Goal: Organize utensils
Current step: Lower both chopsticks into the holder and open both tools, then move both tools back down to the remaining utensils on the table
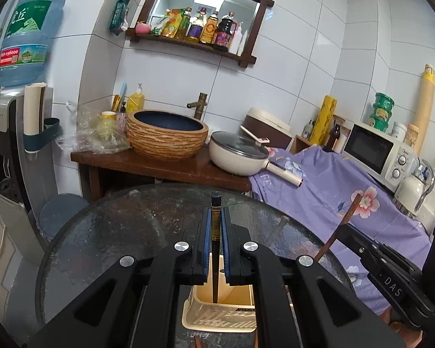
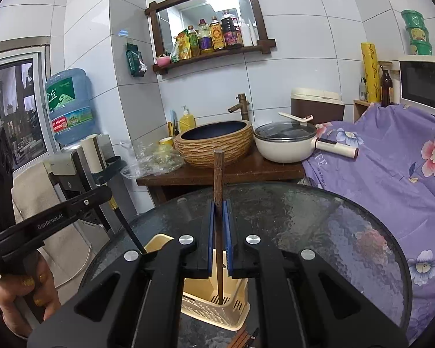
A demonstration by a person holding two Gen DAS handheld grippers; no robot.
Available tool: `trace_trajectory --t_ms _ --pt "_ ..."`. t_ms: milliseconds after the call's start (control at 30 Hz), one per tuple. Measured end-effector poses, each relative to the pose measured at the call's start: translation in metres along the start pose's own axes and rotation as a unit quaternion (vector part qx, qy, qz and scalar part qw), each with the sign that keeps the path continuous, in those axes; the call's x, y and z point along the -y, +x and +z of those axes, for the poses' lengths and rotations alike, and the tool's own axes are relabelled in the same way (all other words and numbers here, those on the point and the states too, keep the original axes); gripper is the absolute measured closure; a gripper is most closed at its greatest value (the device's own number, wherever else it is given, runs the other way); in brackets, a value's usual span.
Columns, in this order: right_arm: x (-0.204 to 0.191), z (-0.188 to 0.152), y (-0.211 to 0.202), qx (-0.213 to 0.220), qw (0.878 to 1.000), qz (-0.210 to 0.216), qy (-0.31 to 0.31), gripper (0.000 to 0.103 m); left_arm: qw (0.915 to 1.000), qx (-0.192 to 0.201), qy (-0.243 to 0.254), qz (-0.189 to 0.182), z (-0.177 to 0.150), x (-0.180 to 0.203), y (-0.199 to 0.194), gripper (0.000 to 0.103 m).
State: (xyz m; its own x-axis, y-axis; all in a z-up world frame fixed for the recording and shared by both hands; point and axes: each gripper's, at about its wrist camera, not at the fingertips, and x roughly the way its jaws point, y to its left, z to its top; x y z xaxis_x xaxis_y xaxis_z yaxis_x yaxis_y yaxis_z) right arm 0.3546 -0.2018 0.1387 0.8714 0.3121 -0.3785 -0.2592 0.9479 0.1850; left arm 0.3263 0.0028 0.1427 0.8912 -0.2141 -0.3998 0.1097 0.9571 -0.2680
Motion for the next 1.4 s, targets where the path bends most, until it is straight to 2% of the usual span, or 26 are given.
trace_trajectory --t_ms 600,633,667,700,733,833,933,1033,1100,1167,1300,1400 --pt "0.01 -0.009 0.01 -0.011 1.0 -0.011 0.013 0.095 0.9988 -0.047 0.015 0.007 -0.02 -0.001 0.028 0.094" --pt "0.009 -0.009 0.01 -0.013 1.0 -0.014 0.01 0.089 0.9987 -0.048 0.016 0.006 -0.021 -0.001 0.027 0.086" --pt "0.009 -0.01 0.009 -0.012 1.0 -0.015 0.01 0.075 0.9987 -0.048 0.017 0.006 -0.021 -0.001 0.027 0.069" --pt "0.01 -0.011 0.006 -0.006 1.0 -0.016 0.013 0.065 0.9988 -0.045 0.017 0.006 -0.02 -0.001 0.024 0.062" --pt "0.011 -0.012 0.002 0.0 1.0 -0.018 0.017 0.05 0.9991 -0.037 0.017 0.006 -0.02 -0.002 0.02 0.05" --pt "0.011 -0.016 -0.009 0.01 0.999 -0.03 0.016 0.049 0.9994 -0.019 0.027 0.01 -0.02 0.0 0.007 0.045" --pt "0.01 -0.025 -0.02 0.003 0.999 -0.03 0.014 0.049 0.9993 -0.013 0.033 0.008 -0.025 -0.001 -0.007 0.034" --pt "0.011 -0.04 -0.027 -0.016 0.999 -0.029 0.016 0.049 0.9993 -0.01 0.034 0.009 -0.036 -0.006 -0.021 0.025" --pt "0.013 -0.054 -0.027 -0.043 0.999 -0.027 0.018 0.049 0.9991 -0.014 0.038 0.009 -0.044 -0.008 -0.026 0.022" --pt "0.015 -0.072 -0.024 -0.076 0.997 -0.024 0.017 0.049 0.9984 -0.028 0.047 0.011 -0.056 -0.01 -0.029 0.019" --pt "0.016 -0.114 -0.018 -0.133 0.99 -0.042 0.004 0.049 0.9947 -0.065 0.076 0.022 -0.086 -0.014 -0.029 0.018" --pt "0.023 -0.144 -0.013 -0.17 0.984 -0.049 0.009 0.049 0.9902 -0.109 0.083 0.028 -0.113 -0.025 -0.024 0.019"
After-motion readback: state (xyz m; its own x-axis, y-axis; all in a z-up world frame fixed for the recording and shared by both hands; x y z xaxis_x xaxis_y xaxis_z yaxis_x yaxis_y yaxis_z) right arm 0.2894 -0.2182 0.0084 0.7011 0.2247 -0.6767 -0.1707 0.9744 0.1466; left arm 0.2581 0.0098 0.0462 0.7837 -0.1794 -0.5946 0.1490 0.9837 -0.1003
